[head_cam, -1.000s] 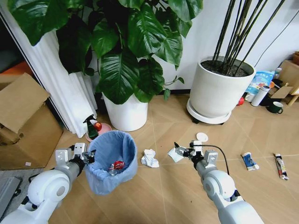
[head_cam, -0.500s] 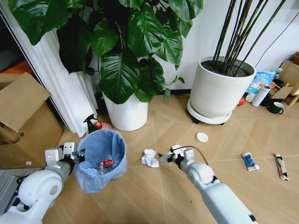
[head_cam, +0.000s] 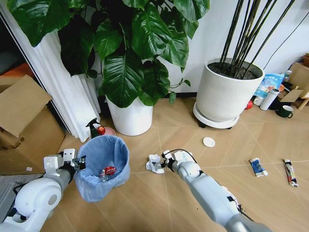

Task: Pick up the trash bin and place the garbage on the floor into it.

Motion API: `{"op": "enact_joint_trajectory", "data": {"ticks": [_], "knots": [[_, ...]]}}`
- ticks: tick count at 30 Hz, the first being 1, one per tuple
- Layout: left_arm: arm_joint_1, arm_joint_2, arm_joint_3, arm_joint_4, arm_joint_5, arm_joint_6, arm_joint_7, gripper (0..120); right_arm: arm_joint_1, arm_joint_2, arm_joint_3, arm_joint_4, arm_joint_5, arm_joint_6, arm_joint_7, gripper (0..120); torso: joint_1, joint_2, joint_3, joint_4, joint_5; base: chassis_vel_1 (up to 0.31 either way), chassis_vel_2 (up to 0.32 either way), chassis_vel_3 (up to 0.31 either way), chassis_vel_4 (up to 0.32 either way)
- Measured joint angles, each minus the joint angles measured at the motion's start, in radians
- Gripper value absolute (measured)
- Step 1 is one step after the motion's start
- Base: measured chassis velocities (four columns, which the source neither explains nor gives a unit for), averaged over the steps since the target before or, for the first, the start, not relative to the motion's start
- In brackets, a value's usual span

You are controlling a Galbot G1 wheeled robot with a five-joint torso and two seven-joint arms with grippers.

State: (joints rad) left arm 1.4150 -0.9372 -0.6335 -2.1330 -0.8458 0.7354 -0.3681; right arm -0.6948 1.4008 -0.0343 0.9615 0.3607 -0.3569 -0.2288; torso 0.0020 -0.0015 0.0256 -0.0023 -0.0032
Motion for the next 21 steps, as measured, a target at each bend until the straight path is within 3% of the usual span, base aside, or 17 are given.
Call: {"op": "enact_joint_trajectory", "data": {"ticks": [18,21], "knots": [[0.015,0.007,0.004,-0.016,-0.005,0.000,-0.014,0,0.070,0.125,0.015,-0.235,-0.069,0.044,-0.032,100,0.000,0.000,0.000,0.0001,0.0000,0.000,0.000,0.000,0.000],[0.016,0.006,0.006,-0.019,-0.005,0.000,-0.014,0,0.074,0.140,0.023,-0.267,-0.092,0.061,-0.032,90,0.000,0.000,0.000,0.0000,0.0000,0.000,0.000,0.000,0.000]]}}
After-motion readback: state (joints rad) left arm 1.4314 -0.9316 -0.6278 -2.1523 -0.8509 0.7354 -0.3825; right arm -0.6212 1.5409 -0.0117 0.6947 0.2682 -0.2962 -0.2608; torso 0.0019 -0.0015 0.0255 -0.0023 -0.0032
